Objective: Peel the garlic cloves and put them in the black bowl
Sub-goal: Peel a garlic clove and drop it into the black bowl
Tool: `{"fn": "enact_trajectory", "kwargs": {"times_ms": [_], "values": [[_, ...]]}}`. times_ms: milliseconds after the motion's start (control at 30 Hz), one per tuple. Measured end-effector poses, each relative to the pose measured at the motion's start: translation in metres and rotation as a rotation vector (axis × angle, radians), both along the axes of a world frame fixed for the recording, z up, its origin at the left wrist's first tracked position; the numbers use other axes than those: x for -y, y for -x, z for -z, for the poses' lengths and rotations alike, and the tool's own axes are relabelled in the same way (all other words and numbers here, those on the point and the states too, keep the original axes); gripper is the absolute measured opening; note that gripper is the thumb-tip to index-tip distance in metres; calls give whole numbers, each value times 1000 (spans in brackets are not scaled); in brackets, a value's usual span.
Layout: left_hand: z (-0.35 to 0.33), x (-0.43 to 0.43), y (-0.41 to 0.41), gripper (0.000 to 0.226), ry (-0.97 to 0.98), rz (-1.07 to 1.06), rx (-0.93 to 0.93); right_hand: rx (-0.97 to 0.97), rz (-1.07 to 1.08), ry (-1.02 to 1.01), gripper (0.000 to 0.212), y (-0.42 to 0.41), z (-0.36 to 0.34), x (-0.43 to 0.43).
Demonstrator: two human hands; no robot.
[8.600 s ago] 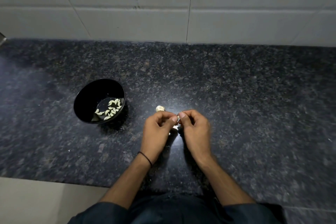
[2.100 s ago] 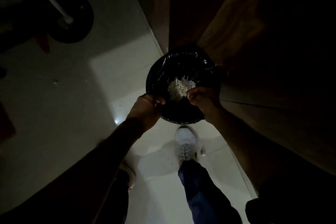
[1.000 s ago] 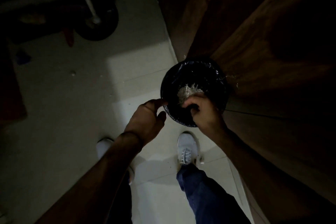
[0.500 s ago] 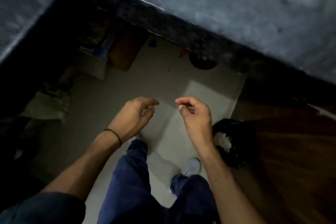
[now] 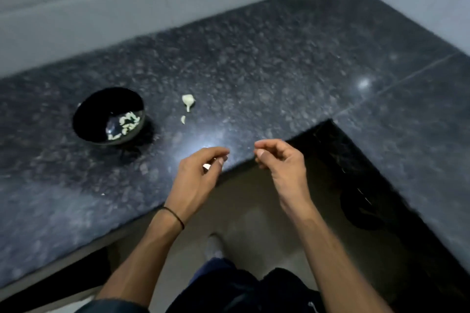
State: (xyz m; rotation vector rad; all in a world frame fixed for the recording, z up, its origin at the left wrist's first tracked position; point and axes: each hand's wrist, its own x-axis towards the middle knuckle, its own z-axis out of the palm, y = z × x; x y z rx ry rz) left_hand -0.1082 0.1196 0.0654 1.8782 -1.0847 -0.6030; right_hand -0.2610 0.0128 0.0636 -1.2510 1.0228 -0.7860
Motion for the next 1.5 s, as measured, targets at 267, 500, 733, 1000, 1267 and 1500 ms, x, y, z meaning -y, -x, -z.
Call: {"fn": "enact_trajectory", "kwargs": {"times_ms": [267,500,733,1000,1267,1500], "values": [[14,15,-64,22,7,-330,-162,-107,-208,-25,11,-104,17,45],[45,55,-86,23,4,-555,-38,-233,-385,99,15,-158,41,100],[56,100,-83,24,-103,-768,66,-320,-557,384,11,-176,63,135],[64,115,-70,11,-26,-943,180,-292,-694,573,8,-175,76,139],[20,83,-91,13,71,-1074,475,-267,-709,583,9,-172,72,140],[20,48,-132,24,-190,-1068,498,-286,-689,585,11,-174,74,139]]}}
